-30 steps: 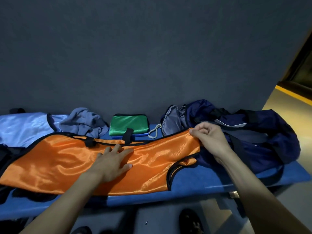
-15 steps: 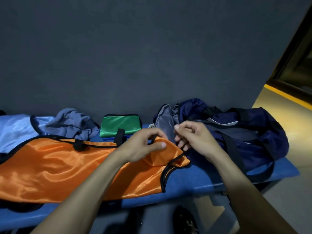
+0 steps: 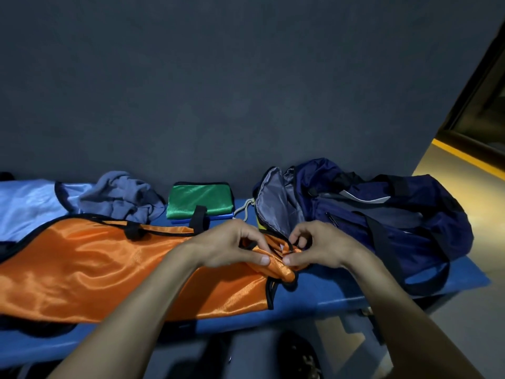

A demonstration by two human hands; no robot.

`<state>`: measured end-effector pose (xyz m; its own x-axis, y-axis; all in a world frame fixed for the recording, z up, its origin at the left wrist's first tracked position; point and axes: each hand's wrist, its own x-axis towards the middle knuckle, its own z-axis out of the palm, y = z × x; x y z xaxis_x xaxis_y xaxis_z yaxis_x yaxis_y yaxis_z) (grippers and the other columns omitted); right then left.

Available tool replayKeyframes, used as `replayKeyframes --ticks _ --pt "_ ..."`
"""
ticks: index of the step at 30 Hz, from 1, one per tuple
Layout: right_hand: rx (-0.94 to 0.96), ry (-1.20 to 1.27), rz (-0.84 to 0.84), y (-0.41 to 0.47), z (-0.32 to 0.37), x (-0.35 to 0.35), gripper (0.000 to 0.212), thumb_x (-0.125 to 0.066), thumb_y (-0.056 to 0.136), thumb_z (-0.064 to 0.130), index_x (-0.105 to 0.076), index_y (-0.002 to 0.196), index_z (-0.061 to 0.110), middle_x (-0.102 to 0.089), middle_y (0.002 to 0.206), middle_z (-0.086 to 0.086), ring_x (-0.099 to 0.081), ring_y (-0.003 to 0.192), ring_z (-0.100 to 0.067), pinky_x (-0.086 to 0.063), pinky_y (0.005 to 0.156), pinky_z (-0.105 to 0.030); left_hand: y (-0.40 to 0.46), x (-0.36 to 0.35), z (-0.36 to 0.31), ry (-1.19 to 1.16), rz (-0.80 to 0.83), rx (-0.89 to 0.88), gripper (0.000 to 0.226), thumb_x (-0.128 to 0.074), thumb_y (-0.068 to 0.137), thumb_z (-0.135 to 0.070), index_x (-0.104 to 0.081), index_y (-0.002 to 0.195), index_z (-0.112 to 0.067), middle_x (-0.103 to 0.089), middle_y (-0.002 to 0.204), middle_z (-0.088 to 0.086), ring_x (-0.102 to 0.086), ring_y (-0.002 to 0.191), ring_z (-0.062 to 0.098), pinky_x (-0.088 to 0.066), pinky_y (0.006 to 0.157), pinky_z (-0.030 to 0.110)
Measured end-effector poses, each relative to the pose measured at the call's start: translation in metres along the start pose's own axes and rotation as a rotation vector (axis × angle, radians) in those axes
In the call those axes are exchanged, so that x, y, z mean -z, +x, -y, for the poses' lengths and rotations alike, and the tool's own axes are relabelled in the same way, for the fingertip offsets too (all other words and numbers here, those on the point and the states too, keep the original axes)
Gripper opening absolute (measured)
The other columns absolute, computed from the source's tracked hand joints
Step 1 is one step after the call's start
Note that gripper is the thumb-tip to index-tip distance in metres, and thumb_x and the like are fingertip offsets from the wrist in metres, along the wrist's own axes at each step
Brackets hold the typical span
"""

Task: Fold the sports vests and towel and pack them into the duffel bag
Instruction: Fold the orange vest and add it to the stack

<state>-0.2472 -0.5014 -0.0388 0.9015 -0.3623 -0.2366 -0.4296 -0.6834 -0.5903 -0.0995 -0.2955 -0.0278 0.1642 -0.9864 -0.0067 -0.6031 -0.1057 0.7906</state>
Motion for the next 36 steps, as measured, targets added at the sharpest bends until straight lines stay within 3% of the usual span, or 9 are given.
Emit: replayKeyframes --ticks 3,7,11,14,18,22,27,31,36 --pt "0.024 -0.085 0.0 0.004 0.003 -0.008 0.039 -0.093 0.065 0.039 -0.067 0.092 0.028 -0.067 0.095 0.002 -0.066 0.086 -0.017 -0.056 0.077 -0.036 -0.002 0.001 0.001 0.018 0.005 -0.003 0.009 -0.076 0.091 -0.025 -0.079 0.098 -0.021 -0.073 0.098 -0.013 -0.067 0.098 0.005 -0.048 0.092 0.021" --pt "0.044 -0.15 -0.085 0.009 0.006 -0.014 0.016 -0.083 0.079 0.019 -0.067 0.08 0.018 -0.069 0.079 0.001 -0.065 0.071 -0.011 -0.052 0.066 -0.03 -0.001 0.001 0.007 0.033 -0.021 -0.01 0.014 -0.067 0.099 -0.024 -0.074 0.111 -0.021 -0.073 0.11 -0.012 -0.066 0.107 0.004 -0.05 0.098 0.027" --pt "0.091 0.016 -0.226 0.012 0.009 -0.012 0.039 -0.079 0.086 0.03 -0.052 0.063 0.014 -0.049 0.055 0.004 -0.043 0.052 -0.007 -0.036 0.053 -0.025 0.006 -0.005 0.011 0.064 -0.132 0.017 0.022 -0.049 0.102 -0.016 -0.068 0.11 -0.023 -0.065 0.104 -0.014 -0.06 0.098 0.0 -0.046 0.085 0.021" --pt "0.137 0.208 -0.338 0.013 0.013 -0.011 0.042 -0.076 0.089 0.036 -0.056 0.064 0.009 -0.045 0.053 0.008 -0.039 0.05 -0.006 -0.032 0.051 -0.021 0.014 -0.01 0.017 0.13 -0.292 -0.011 0.026 -0.04 0.088 -0.016 -0.065 0.098 -0.017 -0.063 0.095 -0.007 -0.059 0.091 0.008 -0.045 0.08 0.028" --pt "0.197 0.336 -0.398 0.015 0.019 -0.015 0.045 -0.074 0.091 0.039 -0.052 0.062 0.014 -0.041 0.054 0.007 -0.037 0.052 -0.008 -0.031 0.053 -0.025 0.022 -0.015 0.013 0.088 -0.429 0.028 0.02 -0.045 0.1 -0.016 -0.062 0.092 -0.023 -0.061 0.074 -0.007 -0.053 0.065 0.006 -0.041 0.062 0.029" --pt "0.241 0.466 -0.377 0.016 0.028 -0.02 0.037 -0.07 0.095 0.037 -0.063 0.075 0.006 -0.048 0.054 0.002 -0.04 0.05 -0.009 -0.033 0.049 -0.023 0.029 -0.018 0.006 0.19 -0.529 -0.031 0.023 -0.065 0.096 -0.048 -0.062 0.084 -0.028 -0.062 0.069 -0.007 -0.05 0.058 0.003 -0.034 0.054 0.021" --pt "0.205 0.663 -0.171 0.015 0.026 -0.015 0.024 -0.079 0.087 0.024 -0.073 0.106 0.01 -0.069 0.078 -0.002 -0.062 0.068 -0.011 -0.051 0.062 -0.022 0.028 -0.017 0.004 0.331 -0.592 -0.005 0.016 -0.073 0.087 -0.044 -0.067 0.086 -0.029 -0.054 0.058 -0.026 -0.049 0.054 -0.002 -0.026 0.05 0.015" --pt "0.223 0.717 -0.053 0.016 0.017 -0.013 0.042 -0.081 0.082 0.002 -0.067 0.122 0.006 -0.067 0.086 -0.002 -0.065 0.081 -0.018 -0.054 0.083 -0.026 0.029 -0.017 0.008 0.357 -0.658 0.043 0.019 -0.069 0.089 -0.049 -0.065 0.086 -0.03 -0.047 0.051 -0.009 -0.047 0.05 0.006 -0.028 0.051 0.023" --pt "0.266 0.697 -0.035 0.014 0.019 -0.015 0.04 -0.078 0.083 -0.005 -0.068 0.121 0.004 -0.063 0.081 -0.002 -0.051 0.076 -0.025 -0.048 0.078 -0.028 0.027 -0.019 0.004 0.444 -0.686 0.115 0.019 -0.065 0.089 -0.048 -0.062 0.083 -0.03 -0.052 0.053 -0.002 -0.049 0.049 0.013 -0.029 0.05 0.025"
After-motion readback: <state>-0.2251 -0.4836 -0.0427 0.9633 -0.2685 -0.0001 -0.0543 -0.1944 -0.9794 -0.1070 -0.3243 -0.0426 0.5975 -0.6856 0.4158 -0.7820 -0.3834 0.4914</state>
